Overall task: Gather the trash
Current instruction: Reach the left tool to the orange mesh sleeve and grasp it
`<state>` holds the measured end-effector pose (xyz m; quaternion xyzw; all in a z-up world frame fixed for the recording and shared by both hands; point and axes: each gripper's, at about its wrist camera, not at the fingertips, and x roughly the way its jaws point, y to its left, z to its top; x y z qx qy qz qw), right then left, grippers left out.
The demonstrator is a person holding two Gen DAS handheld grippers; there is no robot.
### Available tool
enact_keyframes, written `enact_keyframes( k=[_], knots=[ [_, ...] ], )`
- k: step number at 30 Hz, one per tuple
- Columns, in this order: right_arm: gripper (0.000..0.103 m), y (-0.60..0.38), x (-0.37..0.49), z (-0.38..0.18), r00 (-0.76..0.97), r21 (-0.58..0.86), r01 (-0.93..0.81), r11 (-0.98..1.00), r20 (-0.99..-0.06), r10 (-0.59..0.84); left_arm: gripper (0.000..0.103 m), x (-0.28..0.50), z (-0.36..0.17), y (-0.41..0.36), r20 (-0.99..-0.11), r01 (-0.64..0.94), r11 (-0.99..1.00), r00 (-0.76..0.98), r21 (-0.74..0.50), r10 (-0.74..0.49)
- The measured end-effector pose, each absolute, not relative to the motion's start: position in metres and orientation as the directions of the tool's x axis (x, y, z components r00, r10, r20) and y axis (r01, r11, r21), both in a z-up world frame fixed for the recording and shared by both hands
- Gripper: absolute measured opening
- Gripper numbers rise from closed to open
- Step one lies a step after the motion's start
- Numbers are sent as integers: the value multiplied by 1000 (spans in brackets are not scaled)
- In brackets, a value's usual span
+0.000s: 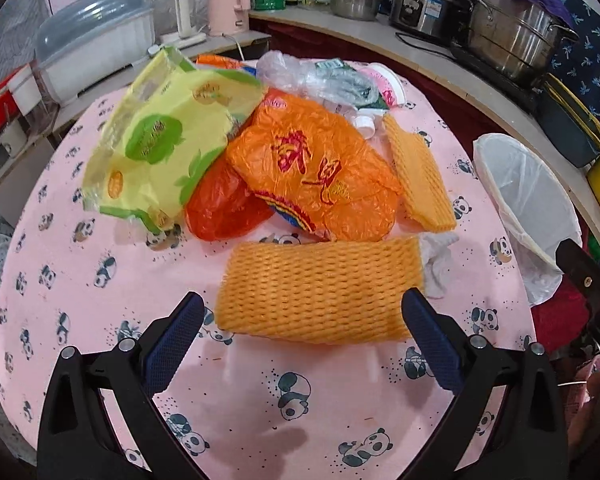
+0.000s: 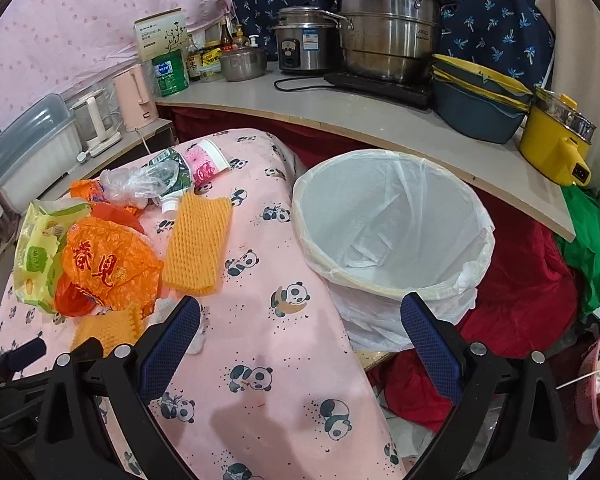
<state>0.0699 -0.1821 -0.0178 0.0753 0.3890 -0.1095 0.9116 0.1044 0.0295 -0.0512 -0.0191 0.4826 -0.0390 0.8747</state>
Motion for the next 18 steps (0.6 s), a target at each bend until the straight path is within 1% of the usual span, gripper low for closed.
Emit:
enact_keyframes(
  k=[5, 7, 10, 13, 14, 16, 18],
  knots=[
    [96, -173, 85, -34, 650, 93, 229, 969, -755, -81, 94, 118, -70, 36, -865, 33, 994, 490, -103, -106],
    [95, -167, 91, -40, 644, 103, 214, 971, -762, -61, 94, 121, -74, 40, -869, 28, 994, 482, -110, -110],
    [88, -156, 101, -48, 631, 107, 190, 976, -775, -38, 94, 121, -72, 44, -863, 32, 993, 491, -117, -117],
    [82, -143, 111, -54, 622, 119, 160, 980, -783, -7, 94, 121, -70, 47, -859, 48, 995, 503, -87, -99],
    [82, -139, 114, -56, 619, 124, 151, 981, -785, 4, 94, 122, -72, 48, -862, 55, 995, 498, -78, -95],
    [75, -129, 120, -61, 612, 127, 128, 984, -791, 23, 94, 125, -76, 51, -871, 58, 995, 481, -81, -99],
    [72, -122, 125, -66, 603, 125, 111, 986, -797, 33, 94, 125, -79, 55, -875, 57, 994, 474, -88, -104]
  ],
)
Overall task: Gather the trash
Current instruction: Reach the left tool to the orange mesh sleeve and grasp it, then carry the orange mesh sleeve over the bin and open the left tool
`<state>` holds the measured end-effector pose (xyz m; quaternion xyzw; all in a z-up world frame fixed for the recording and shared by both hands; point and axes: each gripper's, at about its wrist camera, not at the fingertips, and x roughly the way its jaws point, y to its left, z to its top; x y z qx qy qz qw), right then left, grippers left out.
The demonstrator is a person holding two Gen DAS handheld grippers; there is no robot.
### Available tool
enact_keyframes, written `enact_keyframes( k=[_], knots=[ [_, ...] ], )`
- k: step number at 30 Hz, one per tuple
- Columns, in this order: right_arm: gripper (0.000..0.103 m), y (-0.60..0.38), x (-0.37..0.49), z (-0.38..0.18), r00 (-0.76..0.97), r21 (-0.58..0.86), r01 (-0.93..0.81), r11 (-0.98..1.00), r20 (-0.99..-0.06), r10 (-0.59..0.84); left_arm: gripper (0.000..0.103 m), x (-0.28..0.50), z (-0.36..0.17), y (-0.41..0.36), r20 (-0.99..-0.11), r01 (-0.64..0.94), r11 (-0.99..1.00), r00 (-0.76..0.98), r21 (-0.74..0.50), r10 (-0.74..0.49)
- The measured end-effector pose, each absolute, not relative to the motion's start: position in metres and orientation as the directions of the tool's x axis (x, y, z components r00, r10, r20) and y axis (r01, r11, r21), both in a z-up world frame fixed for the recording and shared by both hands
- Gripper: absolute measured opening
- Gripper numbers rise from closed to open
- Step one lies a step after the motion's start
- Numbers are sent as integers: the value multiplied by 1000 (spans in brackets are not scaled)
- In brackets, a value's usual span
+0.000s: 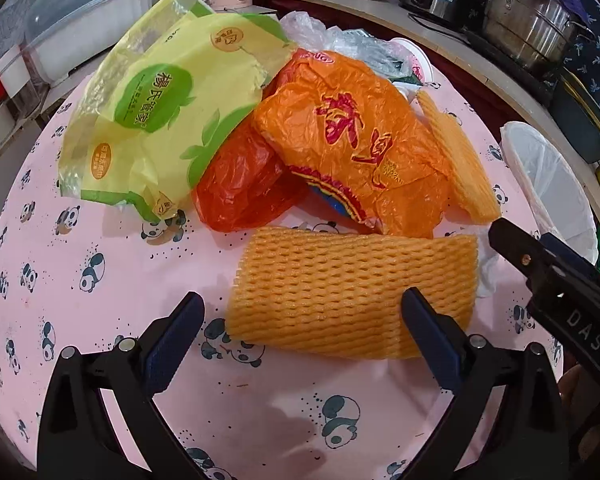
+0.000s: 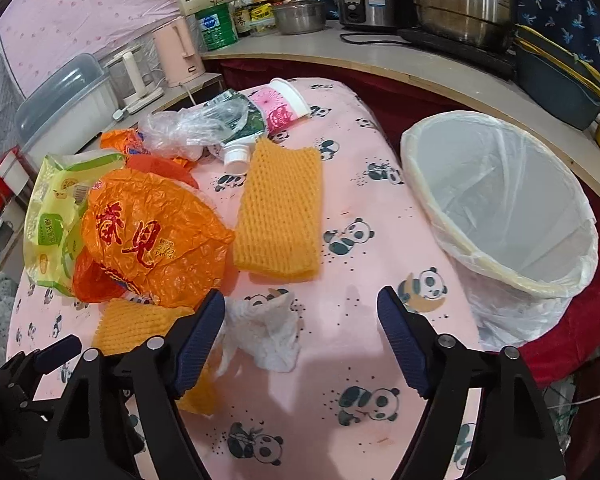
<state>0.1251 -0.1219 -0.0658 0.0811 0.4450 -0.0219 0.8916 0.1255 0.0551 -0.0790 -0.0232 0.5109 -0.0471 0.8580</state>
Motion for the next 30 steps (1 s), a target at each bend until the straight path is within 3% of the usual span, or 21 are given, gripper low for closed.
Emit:
enact_keyframes(
  k=[2, 7, 9, 23, 30],
  knots=[
    [59, -116, 129, -72, 589, 132, 97, 987, -807, 50, 94, 126, -80, 59, -874, 60, 994, 474, -88, -106],
    [12, -109, 130, -83, 554, 184, 53, 981, -823, 125, 94, 127, -82, 67, -875, 50, 992, 467, -115, -125],
    [4, -108, 127, -81, 561, 182, 44, 982, -818, 127, 94, 126, -83, 67, -876, 50, 990, 462, -131, -140],
    [3, -156, 93, -17, 711, 128, 157, 979, -703, -22, 95, 109, -66, 33, -857, 134, 972, 461, -191, -232],
    [3, -183, 81, -11, 718, 148, 201, 968, -694, -42, 95, 107, -68, 2, -866, 167, 971, 444, -173, -231]
  ],
)
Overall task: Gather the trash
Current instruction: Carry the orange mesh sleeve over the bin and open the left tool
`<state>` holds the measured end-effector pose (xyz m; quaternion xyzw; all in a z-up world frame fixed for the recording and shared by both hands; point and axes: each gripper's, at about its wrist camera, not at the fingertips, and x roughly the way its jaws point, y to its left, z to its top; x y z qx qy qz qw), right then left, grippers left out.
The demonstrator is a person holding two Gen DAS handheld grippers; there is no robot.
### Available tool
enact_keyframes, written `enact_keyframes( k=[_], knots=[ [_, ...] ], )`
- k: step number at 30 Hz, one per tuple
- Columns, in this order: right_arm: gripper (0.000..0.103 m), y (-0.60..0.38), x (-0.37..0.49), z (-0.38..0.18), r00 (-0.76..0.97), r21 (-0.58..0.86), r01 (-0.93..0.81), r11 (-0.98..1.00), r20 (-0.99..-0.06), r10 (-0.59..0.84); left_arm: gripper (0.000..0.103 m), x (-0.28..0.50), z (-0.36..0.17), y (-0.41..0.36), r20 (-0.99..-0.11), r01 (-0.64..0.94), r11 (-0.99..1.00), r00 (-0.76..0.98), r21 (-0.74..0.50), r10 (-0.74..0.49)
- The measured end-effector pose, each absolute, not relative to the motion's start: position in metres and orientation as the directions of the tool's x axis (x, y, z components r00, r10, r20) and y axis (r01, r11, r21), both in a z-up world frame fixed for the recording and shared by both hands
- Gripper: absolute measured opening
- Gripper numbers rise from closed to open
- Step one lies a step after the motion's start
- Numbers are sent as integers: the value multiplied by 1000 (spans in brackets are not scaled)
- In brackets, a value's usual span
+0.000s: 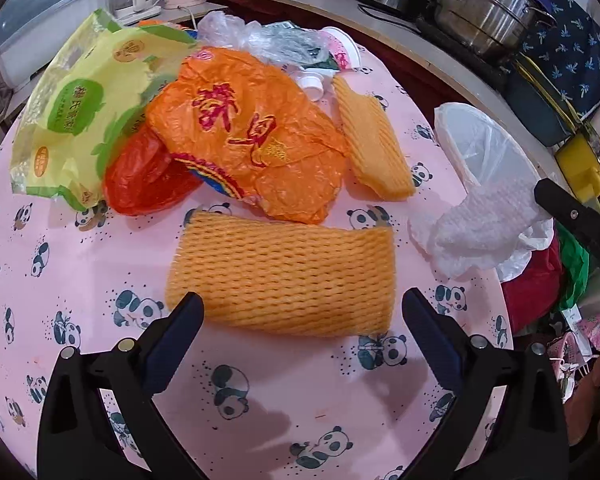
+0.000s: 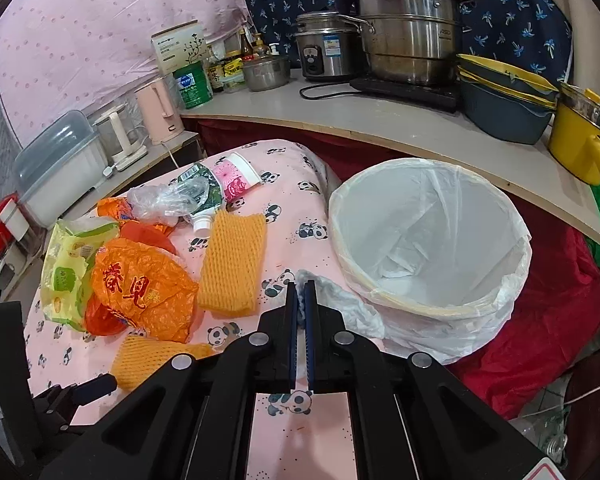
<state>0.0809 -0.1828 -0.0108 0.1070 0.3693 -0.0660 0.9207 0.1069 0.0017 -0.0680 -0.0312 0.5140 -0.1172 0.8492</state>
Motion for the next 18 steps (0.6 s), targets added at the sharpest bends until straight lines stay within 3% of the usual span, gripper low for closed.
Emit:
enact_keyframes(
  k=[8, 11, 13, 16, 18],
  knots=[
    [3, -197, 81, -19, 706, 161, 221, 962, -707, -44, 94, 118, -89, -30, -883, 248, 967, 442, -52, -161],
    [3, -200, 81, -22, 700, 164, 226, 960, -713, -43, 82, 116, -89, -35, -874, 272, 962, 468, -1, -133],
    [3, -202, 81, -24, 697, 171, 229, 958, -716, -39, 59, 116, -86, -34, -868, 276, 961, 473, -13, -147],
    [3, -203, 80, -24, 700, 175, 230, 957, -713, -38, 36, 117, -81, -33, -868, 286, 958, 468, -27, -165],
    [3, -203, 78, -22, 704, 177, 228, 957, -709, -37, 26, 117, -77, -31, -866, 284, 958, 469, -35, -171]
  ],
)
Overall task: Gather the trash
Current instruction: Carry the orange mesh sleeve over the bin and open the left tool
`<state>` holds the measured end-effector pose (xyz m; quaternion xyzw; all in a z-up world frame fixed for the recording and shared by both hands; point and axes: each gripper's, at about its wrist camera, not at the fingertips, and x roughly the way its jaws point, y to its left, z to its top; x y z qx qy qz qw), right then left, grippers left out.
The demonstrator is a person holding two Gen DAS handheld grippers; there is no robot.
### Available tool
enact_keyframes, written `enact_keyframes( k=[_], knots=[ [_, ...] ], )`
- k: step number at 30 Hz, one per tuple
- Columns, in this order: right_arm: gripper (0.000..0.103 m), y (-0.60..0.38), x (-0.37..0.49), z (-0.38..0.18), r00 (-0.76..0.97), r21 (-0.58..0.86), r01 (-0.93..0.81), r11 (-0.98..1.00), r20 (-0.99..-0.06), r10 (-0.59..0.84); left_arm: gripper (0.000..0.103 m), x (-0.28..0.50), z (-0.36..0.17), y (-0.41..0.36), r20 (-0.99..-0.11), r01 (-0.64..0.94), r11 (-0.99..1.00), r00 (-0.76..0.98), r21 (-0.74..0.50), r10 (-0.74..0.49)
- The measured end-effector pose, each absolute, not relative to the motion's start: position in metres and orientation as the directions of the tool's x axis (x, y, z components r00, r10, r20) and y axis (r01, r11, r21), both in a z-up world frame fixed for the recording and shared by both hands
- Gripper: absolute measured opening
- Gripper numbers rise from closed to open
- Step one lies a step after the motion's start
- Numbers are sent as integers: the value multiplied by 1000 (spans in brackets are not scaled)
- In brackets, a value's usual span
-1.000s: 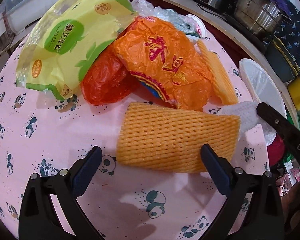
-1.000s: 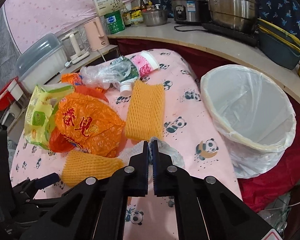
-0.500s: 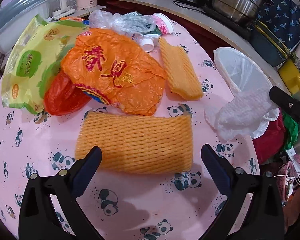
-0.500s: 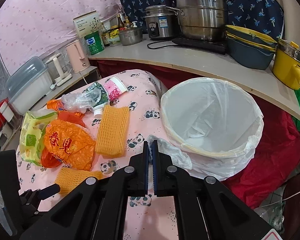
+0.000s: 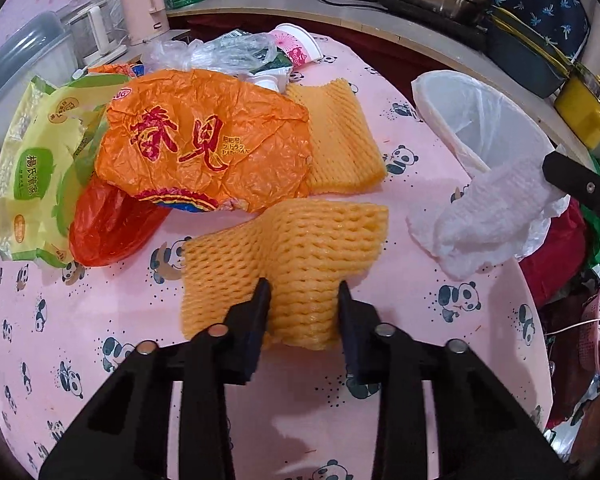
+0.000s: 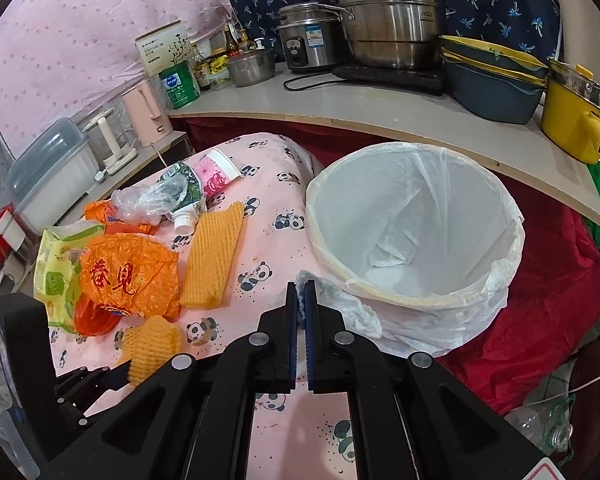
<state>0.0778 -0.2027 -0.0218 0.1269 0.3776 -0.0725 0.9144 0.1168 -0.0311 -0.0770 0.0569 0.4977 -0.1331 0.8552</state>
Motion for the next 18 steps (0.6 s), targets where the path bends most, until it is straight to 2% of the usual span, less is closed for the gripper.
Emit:
enact_keyframes(
  k=[4, 18],
  knots=[
    [3, -203, 72, -13, 718, 184, 224, 957, -695, -35, 20, 111, -64, -33, -852, 296, 954, 485, -51, -196],
    [3, -230, 52, 32, 788, 196, 259, 946, -609, -90, 19, 97, -5, -64, -782, 378, 922, 549, -82, -295]
  ],
)
